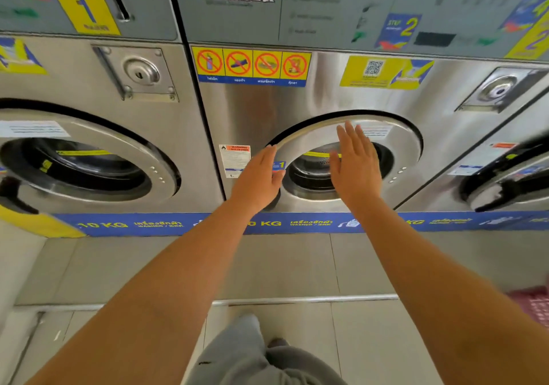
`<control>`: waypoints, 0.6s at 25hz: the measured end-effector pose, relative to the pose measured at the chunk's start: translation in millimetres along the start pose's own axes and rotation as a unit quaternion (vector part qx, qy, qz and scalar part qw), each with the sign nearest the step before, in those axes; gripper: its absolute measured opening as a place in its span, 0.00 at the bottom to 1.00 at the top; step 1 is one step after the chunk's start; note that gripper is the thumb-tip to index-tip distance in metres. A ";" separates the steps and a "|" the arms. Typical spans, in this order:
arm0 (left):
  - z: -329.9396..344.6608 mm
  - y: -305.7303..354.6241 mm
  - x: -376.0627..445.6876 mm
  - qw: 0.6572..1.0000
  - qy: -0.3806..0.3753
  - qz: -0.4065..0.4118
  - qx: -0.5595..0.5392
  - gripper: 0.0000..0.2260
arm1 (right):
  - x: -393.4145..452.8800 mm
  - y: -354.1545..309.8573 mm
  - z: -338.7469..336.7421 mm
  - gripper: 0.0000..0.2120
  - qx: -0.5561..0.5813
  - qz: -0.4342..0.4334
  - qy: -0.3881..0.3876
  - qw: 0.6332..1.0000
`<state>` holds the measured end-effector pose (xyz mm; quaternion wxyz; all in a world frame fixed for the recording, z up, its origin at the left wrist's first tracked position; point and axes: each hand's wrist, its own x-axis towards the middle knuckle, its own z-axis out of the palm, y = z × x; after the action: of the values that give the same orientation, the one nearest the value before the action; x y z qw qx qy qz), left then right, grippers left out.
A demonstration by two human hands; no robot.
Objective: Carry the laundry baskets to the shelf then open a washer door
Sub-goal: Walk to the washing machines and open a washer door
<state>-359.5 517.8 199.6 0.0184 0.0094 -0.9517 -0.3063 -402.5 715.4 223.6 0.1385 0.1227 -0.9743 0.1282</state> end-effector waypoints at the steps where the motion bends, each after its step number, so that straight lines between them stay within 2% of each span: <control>1: -0.3 2.0 9.9 1.000 0.000 0.011 -0.004 0.27 | 7.7 1.7 -1.6 0.24 -0.015 -0.003 0.004 1.000; 5: 7.8 0.6 29.6 0.999 -0.034 0.036 0.006 0.31 | 18.8 11.3 2.0 0.25 -0.048 0.002 -0.005 0.999; 9: 20.8 0.4 34.6 0.999 -0.047 0.011 0.003 0.34 | 18.2 15.5 0.8 0.26 -0.061 -0.012 -0.012 0.998; 15: 14.3 6.4 19.2 0.999 -0.016 0.023 0.030 0.27 | 2.1 12.5 -9.4 0.25 -0.055 -0.013 -0.008 0.998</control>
<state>-379.3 530.8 192.3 0.0096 -0.0170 -0.9605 -0.2775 -405.6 729.4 230.2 0.1393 0.1289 -0.9792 0.0715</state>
